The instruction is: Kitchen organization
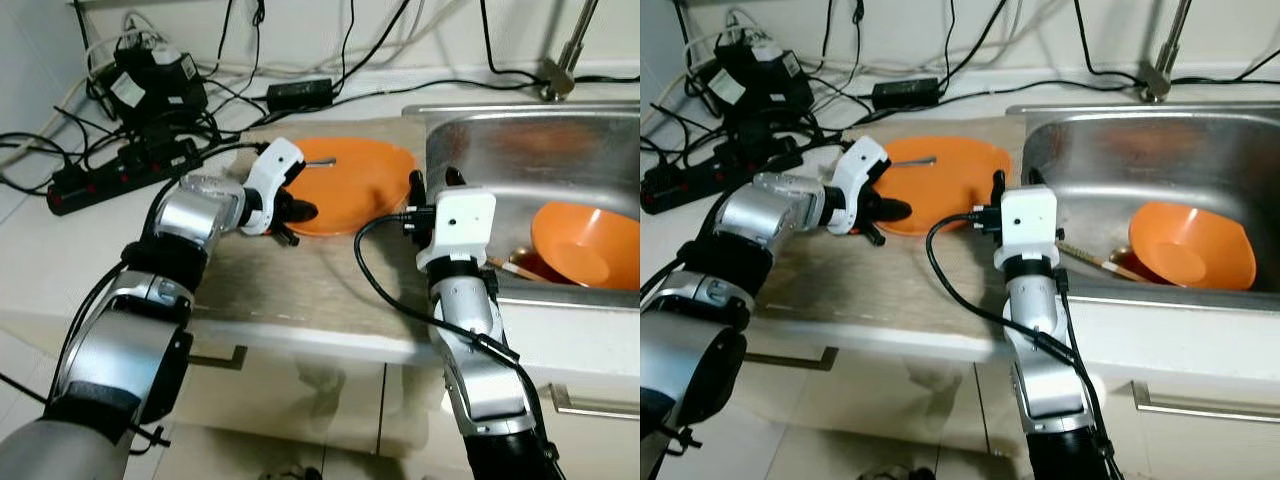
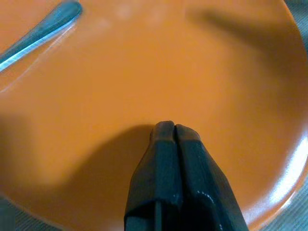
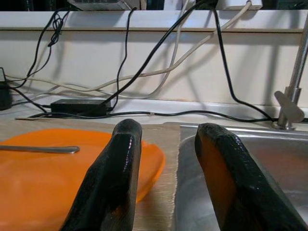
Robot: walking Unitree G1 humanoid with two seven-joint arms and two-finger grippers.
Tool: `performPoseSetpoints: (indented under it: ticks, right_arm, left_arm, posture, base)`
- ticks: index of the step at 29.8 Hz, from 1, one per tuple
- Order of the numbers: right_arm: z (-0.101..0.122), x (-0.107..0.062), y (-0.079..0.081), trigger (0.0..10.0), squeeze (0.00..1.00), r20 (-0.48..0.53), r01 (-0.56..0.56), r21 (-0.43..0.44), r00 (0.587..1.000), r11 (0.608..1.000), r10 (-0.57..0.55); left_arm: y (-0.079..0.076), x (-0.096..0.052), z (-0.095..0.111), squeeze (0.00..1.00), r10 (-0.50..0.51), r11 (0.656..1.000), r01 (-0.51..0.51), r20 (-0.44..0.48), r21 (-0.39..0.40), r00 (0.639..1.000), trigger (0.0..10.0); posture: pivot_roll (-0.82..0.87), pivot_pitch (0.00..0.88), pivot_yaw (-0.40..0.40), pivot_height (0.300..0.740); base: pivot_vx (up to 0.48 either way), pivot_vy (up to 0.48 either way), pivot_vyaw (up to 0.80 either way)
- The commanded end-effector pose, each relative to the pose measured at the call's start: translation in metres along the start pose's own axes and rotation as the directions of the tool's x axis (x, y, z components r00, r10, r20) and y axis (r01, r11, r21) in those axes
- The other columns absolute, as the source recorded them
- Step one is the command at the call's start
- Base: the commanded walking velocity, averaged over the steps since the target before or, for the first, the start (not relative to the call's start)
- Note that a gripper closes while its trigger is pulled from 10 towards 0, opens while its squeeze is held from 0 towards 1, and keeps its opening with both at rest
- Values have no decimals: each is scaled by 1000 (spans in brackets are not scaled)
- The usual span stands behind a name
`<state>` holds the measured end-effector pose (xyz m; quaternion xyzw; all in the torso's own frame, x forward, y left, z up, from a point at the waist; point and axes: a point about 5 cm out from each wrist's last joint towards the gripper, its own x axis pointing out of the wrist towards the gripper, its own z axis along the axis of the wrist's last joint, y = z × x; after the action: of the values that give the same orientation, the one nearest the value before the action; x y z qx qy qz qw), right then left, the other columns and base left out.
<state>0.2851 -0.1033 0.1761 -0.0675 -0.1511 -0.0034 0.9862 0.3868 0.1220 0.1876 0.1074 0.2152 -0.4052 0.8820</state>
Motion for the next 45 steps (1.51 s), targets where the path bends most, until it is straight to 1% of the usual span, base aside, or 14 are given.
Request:
performPoseSetpoints:
  ticks: [1, 3, 5, 9, 14, 17, 18, 23, 26, 28, 33, 35, 39, 45]
  right_arm:
    - [2, 6, -1, 10000, 0, -1, -3, 19, 1000, 1000, 3]
    - [2, 7, -2, 10000, 0, 1, -1, 21, 1000, 1000, 1]
    - [6, 14, -7, 10000, 0, 30, 6, 2, 1000, 1000, -6]
    - [9, 18, -10, 10000, 0, 44, 2, 1, 999, 1000, -2]
    - [2, 26, -17, 10000, 0, -31, 27, 142, 999, 990, -23]
    - [1, 32, -28, 10000, 0, -41, 55, 153, 998, 987, -50]
    - [3, 37, -39, 10000, 0, -29, 73, 137, 997, 988, -70]
    - [0, 40, -45, 10000, 0, -48, 88, 186, 996, 979, -80]
    - [-7, 41, -48, 10000, 0, -108, 128, 370, 990, 920, -94]
    - [-8, 42, -50, 10000, 0, -125, 144, 415, 987, 898, -101]
    - [-9, 44, -55, 10000, 0, -127, 144, 409, 987, 901, -100]
    - [-9, 46, -57, 10000, 1000, -130, 150, 425, 986, 893, -104]
    - [-6, 47, -58, 10000, 1000, -128, 144, 473, 987, 869, -94]
    - [-3, 49, -61, 10000, 1000, -119, 134, 476, 989, 869, -87]
  left_arm:
    - [8, -7, 27, 0, 121, 991, -130, 195, 35, 973, 10000]
    - [9, -8, 33, 0, 145, 987, -156, 233, 29, 962, 10000]
    - [13, -14, 56, 0, 230, 970, -242, 362, -11, 903, 10000]
    - [13, -17, 62, 0, 251, 966, -257, 400, -39, 882, 10000]
    - [12, -18, 57, 0, 263, 964, -257, 417, -70, 870, 10000]
    - [11, -19, 51, 0, 281, 959, -264, 431, -102, 857, 10000]
    - [8, -19, 41, 0, 291, 957, -263, 434, -125, 853, 10000]
    - [4, -20, 28, 0, 316, 949, -277, 429, -154, 846, 10000]
    - [3, -22, 20, 0, 347, 937, -290, 422, -195, 837, 10000]
    - [3, -23, 17, 0, 361, 932, -300, 418, -206, 834, 10000]
    - [2, -25, 14, 0, 376, 925, -313, 411, -215, 830, 10000]
    - [1, -25, 13, 0, 378, 924, -316, 405, -215, 832, 10000]
    - [-1, -22, 13, 0, 376, 925, -313, 398, -216, 837, 10000]
    - [-3, -21, 12, 0, 373, 926, -310, 394, -216, 840, 10000]
  posture:
    - [8, 14, 137, 740]
    - [8, 12, 136, 740]
    - [2, 2, 132, 740]
    - [-3, 0, 133, 740]
    - [-14, 0, 138, 740]
    - [-15, 0, 135, 740]
    - [-11, 0, 127, 740]
    - [-2, 0, 119, 740]
    - [6, 0, 108, 740]
    - [8, 0, 104, 740]
    - [5, 0, 102, 740]
    - [2, 0, 102, 740]
    - [-2, 0, 104, 740]
    - [-8, 0, 107, 740]
  base:
    - [0, 0, 0]
    - [0, 0, 0]
    - [0, 0, 0]
    - [0, 0, 0]
    - [0, 0, 0]
    - [0, 0, 0]
    - [0, 0, 0]
    - [0, 0, 0]
    - [0, 0, 0]
    - [0, 0, 0]
    - [0, 0, 0]
    - [0, 0, 0]
    - [0, 0, 0]
    - [0, 0, 0]
